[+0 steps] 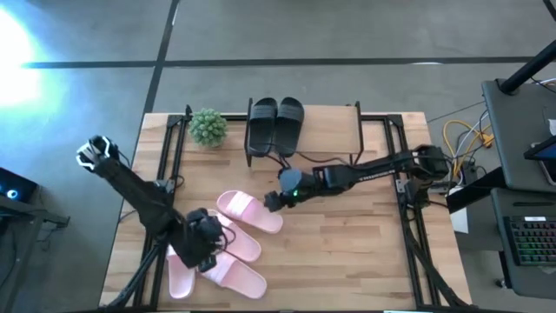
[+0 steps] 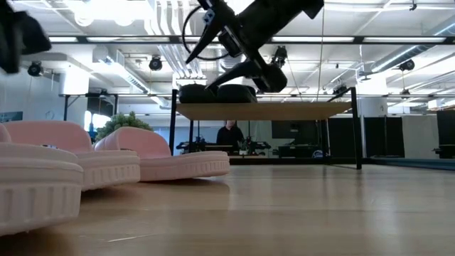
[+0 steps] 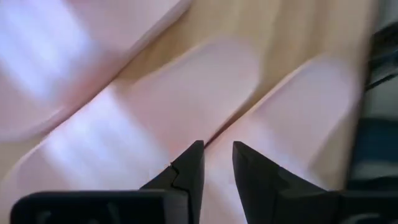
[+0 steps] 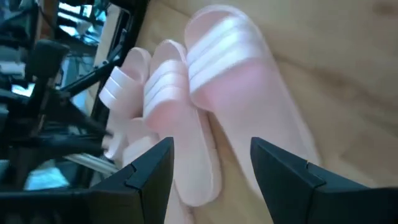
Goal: Pick and place slides into the shelf
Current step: Put the pink slipper on the shelf
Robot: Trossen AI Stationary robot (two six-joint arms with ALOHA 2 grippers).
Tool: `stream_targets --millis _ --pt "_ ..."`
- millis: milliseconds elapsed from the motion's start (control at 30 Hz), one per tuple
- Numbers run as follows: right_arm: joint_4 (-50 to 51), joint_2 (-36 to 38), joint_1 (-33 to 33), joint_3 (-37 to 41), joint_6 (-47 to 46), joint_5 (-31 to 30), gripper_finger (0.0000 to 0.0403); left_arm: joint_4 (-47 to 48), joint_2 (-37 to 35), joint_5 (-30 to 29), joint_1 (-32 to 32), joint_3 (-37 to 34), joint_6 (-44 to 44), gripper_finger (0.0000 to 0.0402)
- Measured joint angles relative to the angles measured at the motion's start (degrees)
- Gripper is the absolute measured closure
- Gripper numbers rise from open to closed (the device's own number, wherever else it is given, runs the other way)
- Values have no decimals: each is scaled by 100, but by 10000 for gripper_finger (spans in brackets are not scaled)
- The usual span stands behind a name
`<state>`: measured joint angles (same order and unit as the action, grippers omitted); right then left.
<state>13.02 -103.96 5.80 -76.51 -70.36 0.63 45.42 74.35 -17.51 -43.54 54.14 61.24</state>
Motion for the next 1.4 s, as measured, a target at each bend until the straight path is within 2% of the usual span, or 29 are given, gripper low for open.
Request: stream_targets --millis 100,200,300,467,733,900,1067,1167,1400 --pt "-438 -148 139 111 -604 -193 199 1156 421 0 -209 391 204 332" --pt "-1054 -435 210 120 -1147 -252 199 1710 649 -77 -477 590 603 332" --pt "-1476 -906 212 -57 -1543 -269 199 1816 680 -350 -808 578 1210 332" --pt "-1538 -1827 206 -732 -2033 -267 200 1893 481 -903 -1242 441 2145 332" --pt "-1376 -2768 191 -2093 -2097 -402 200 2006 236 -1164 -1455 443 2268 332" --pt "-191 -2916 168 -2776 -2023 -1051 200 2019 280 -1181 -1508 443 2245 332" --pt "814 -2919 136 -3043 -2054 -1664 200 2175 349 -1229 -1542 437 2241 332" --pt "707 -2921 107 -2965 -2143 -1896 210 2308 349 -1292 -1540 415 2240 332" --pt "276 -2930 -9 -2528 -2581 -1877 264 2478 327 -1293 -1540 357 2146 332"
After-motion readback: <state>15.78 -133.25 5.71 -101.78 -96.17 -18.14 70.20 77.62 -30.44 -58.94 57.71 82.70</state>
